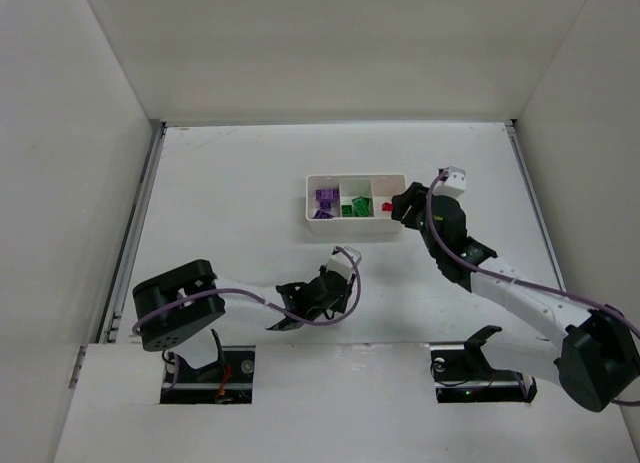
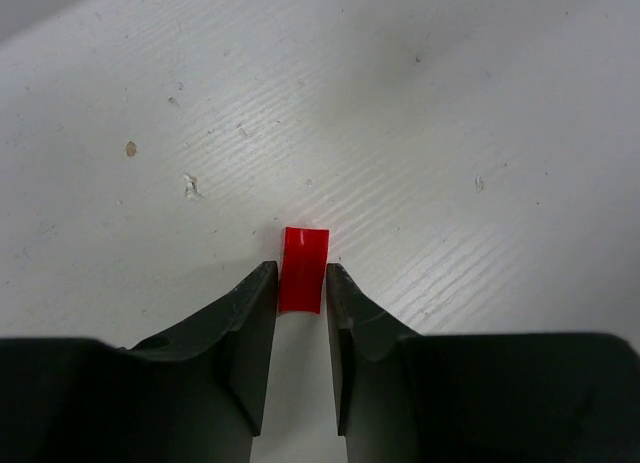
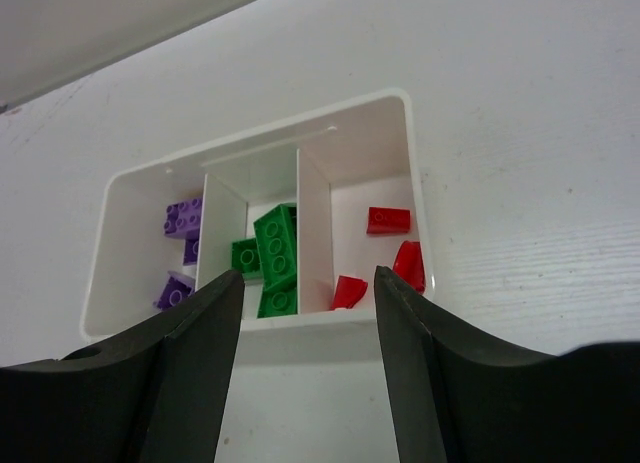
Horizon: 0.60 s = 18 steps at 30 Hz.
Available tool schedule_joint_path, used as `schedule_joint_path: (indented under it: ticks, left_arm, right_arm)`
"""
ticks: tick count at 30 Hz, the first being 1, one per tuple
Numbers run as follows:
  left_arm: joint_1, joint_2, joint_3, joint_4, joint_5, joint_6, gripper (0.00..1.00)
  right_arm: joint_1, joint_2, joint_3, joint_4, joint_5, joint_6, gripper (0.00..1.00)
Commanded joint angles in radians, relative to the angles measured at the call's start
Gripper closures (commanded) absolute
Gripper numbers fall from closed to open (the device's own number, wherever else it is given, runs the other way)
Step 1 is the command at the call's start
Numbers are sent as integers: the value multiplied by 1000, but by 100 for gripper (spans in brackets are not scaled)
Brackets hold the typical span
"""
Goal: Sort the legos into containers by color
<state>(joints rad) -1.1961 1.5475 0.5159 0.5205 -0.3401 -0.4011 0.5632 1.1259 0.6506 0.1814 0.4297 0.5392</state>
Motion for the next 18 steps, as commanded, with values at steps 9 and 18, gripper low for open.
schedule_joint_path:
  ticks: [9,18]
  left_arm:
    - [95,-190,166,-85,-50,-11,82]
    - [218,67,570,-91,9,24,80]
  right_arm:
    - [5,-225,-129,3,38,48,36]
    - [-47,-307,-247,0,53,140,63]
